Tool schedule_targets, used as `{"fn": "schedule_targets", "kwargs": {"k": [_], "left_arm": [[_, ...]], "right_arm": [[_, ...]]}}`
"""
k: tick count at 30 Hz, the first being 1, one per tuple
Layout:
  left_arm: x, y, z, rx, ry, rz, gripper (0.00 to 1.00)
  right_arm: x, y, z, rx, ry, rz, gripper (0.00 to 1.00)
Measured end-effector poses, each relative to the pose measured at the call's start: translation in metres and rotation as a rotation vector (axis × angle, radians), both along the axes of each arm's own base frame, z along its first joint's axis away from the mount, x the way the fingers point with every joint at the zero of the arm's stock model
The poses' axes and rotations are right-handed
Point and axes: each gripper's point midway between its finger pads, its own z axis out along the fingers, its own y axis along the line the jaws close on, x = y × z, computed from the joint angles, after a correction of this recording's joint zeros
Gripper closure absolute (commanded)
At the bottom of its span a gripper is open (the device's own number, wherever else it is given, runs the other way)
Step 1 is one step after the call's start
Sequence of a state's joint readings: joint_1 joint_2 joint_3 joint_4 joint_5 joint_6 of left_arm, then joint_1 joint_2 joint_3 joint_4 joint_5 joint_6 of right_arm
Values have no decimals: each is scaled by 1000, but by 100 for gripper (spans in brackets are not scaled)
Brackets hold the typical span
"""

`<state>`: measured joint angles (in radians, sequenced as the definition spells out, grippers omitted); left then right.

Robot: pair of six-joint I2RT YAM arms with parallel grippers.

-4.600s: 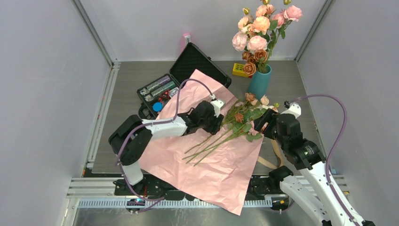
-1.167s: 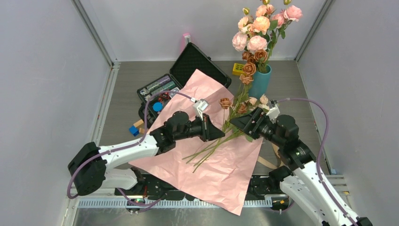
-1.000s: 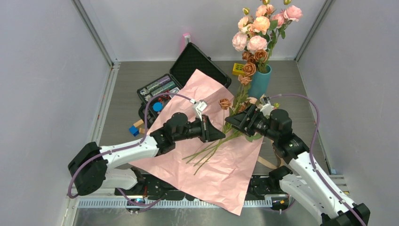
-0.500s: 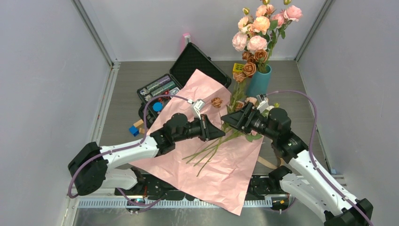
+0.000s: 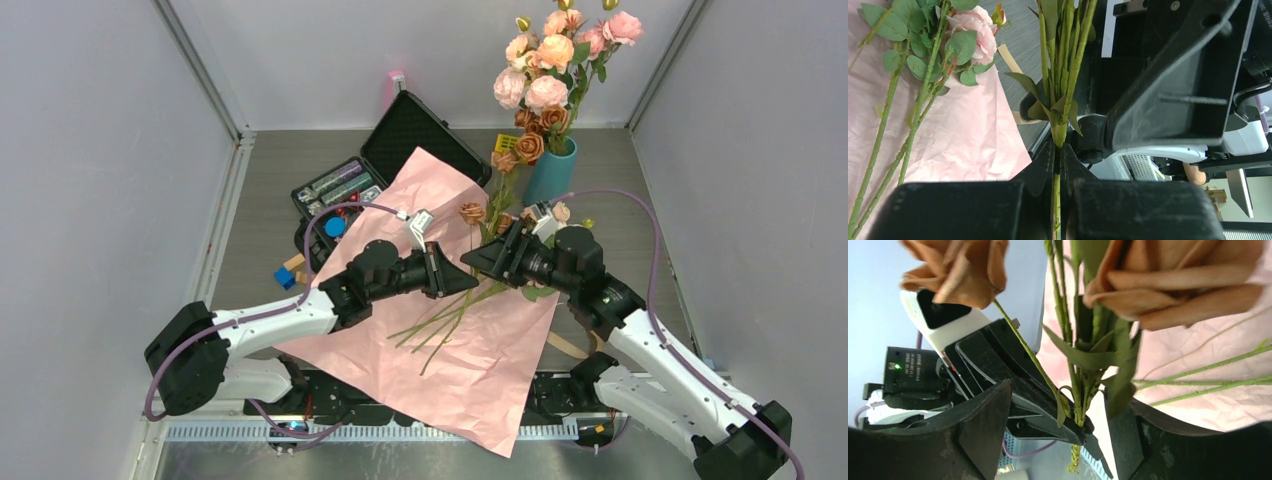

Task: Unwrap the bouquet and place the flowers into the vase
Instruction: Pick up the fake flower from the wrapping paper.

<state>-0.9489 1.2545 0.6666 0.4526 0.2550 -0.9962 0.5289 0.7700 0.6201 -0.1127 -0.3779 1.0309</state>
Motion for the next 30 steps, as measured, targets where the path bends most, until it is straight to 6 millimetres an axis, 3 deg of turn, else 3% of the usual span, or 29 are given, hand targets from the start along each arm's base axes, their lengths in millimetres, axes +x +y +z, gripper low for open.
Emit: {"fn": "schedule_targets", "kwargs": {"k": [7, 15, 22, 26, 30], "left_arm": [[-1, 2, -1, 10, 7, -1, 100], [-2, 6, 2, 10, 5, 4, 100], [-4, 5, 1, 12, 9, -8, 100], [-5, 5, 1, 15, 11, -15, 100], [-6, 5, 2, 19, 14, -20, 100]], "right_arm": [[-10, 20, -2, -66, -8, 53, 41], [1, 11, -10, -124, -16, -44, 46], [6, 4, -11, -144, -31, -89, 57], [8, 3, -12, -150, -36, -94, 71], [9, 2, -12, -159, -43, -99, 91]]}}
